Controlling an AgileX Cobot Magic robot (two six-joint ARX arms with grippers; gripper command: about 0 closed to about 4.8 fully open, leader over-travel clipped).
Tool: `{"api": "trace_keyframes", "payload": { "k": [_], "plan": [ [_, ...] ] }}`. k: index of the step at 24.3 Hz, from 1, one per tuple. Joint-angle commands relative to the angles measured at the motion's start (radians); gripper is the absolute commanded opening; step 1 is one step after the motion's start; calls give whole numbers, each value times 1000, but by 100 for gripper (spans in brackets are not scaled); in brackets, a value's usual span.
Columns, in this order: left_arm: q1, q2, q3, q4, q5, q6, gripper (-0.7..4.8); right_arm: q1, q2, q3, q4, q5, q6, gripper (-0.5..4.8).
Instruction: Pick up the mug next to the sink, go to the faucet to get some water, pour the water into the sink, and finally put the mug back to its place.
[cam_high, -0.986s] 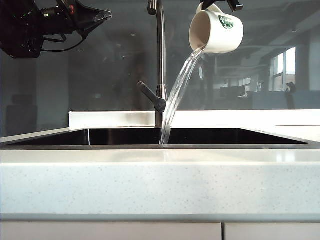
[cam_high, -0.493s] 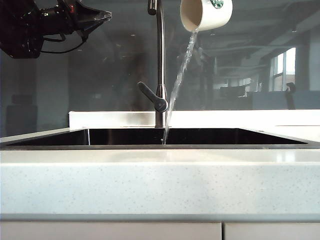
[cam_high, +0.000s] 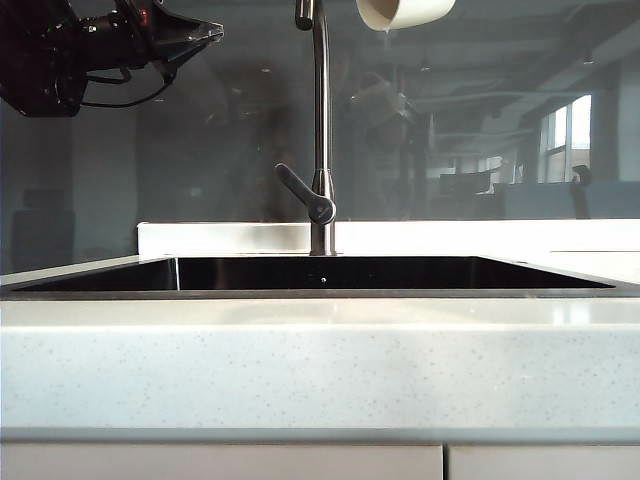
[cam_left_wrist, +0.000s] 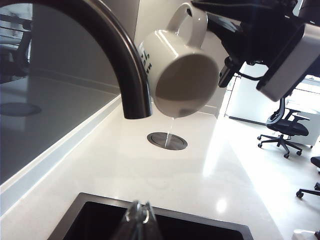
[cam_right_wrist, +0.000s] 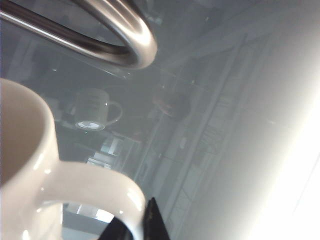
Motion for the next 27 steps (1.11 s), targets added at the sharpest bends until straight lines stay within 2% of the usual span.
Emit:
{"api": "trace_keyframes", "payload": {
  "k": [1, 4, 5, 10, 13, 15, 17, 18, 22, 27],
  "plan": [
    [0, -9, 2, 5, 4, -16, -3, 2, -14, 14, 39, 2, 82, -6],
    [0, -9, 2, 5, 3, -16, -2, 1, -14, 14, -2, 28, 322, -6],
    [0, -9, 2, 5, 3, -16, -2, -5, -14, 14, -46, 61, 451, -6],
    [0, -9, 2, 5, 3, -16, -2, -28, -14, 14, -127, 180, 892, -6],
    [-1, -9, 2, 5, 3, -17, -2, -67, -14, 14, -214, 178, 1108, -6],
    [-2, -9, 2, 5, 3, -22, -2, -136, -14, 11, -333, 108, 1310, -6],
    [-2, -9, 2, 5, 3, -37, -2, -233, -29, -33, -397, -40, 1508, -6],
    [-2, -9, 2, 6, 3, -39, -2, -272, -42, -69, -391, -95, 1562, -6],
    [-5, -9, 2, 10, -7, -41, -2, -491, -154, -390, -181, -309, 1730, -6],
    [-13, -9, 2, 10, -12, -35, -2, -609, -237, -702, 137, -428, 1834, -6]
  ]
}}
